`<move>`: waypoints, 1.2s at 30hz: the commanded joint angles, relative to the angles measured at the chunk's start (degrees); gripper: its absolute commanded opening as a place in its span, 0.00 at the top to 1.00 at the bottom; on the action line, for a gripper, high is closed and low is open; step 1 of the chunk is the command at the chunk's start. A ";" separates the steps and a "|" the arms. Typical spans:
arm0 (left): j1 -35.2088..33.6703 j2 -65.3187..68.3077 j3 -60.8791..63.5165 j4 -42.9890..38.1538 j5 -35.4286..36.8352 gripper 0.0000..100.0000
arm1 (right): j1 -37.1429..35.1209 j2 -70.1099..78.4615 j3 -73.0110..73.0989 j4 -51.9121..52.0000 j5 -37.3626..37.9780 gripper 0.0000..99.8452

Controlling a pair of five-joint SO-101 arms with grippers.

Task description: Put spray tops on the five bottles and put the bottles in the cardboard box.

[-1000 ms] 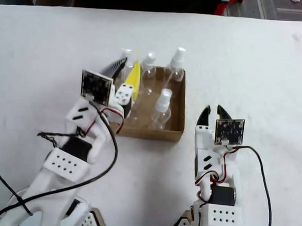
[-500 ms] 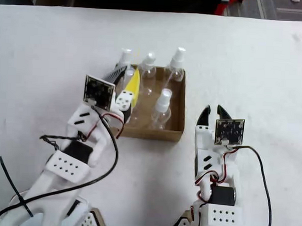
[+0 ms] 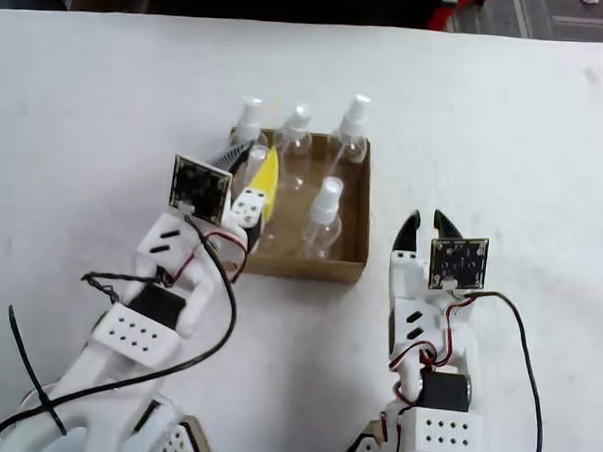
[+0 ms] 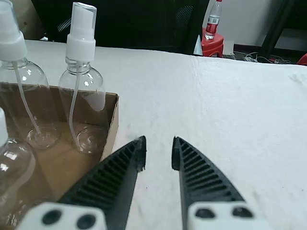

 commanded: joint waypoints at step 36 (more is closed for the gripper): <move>-12.26 -28.70 -13.98 39.82 6.15 0.76 | 0.04 -0.48 0.53 -1.45 0.62 0.92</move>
